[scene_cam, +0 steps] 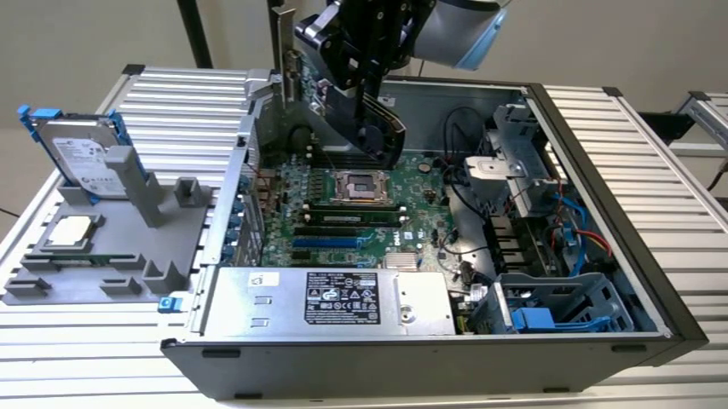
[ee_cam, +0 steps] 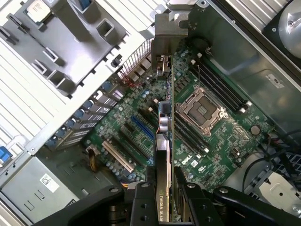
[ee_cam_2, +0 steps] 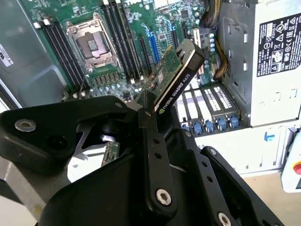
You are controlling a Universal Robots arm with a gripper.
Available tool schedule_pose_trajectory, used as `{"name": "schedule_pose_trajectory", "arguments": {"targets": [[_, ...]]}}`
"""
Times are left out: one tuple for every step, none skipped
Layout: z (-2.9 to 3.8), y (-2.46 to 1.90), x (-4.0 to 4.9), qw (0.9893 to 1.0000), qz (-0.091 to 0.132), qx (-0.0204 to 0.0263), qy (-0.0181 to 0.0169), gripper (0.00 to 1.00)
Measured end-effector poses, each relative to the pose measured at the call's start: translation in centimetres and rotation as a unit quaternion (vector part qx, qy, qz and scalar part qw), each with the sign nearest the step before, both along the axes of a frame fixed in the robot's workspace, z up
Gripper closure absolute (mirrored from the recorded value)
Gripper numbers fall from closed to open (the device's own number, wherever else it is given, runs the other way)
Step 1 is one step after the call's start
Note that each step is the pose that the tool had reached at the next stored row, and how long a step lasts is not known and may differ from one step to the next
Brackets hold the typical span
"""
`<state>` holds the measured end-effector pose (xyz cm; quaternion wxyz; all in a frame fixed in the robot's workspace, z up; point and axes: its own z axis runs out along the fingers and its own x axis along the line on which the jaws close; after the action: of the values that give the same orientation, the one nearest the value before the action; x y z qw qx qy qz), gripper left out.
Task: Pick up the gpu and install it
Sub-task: 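Insert the gpu into the slot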
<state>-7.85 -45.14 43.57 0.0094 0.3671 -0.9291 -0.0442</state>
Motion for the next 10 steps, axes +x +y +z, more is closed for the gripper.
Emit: {"name": "schedule_pose_trajectory", "arguments": {"targets": [[0.0,0.0,0.0,1.0,0.001,0.0,0.0,1.0],[0.0,0.0,0.01,1.0,0.002,0.0,0.0,1.0],[0.01,0.0,0.01,1.0,0.002,0.0,0.0,1.0],[0.0,0.0,0.01,1.0,0.003,0.0,0.0,1.0],[0.0,0.0,0.01,1.0,0.004,0.0,0.0,1.0],[0.0,0.0,0.02,1.0,0.005,0.0,0.0,1.0],[0.01,0.0,0.02,1.0,0.006,0.0,0.0,1.0],[0.01,0.0,0.02,1.0,0.007,0.0,0.0,1.0],[0.01,0.0,0.02,1.0,0.008,0.0,0.0,1.0],[0.02,0.0,0.02,1.0,0.009,0.0,0.0,1.0]]}}
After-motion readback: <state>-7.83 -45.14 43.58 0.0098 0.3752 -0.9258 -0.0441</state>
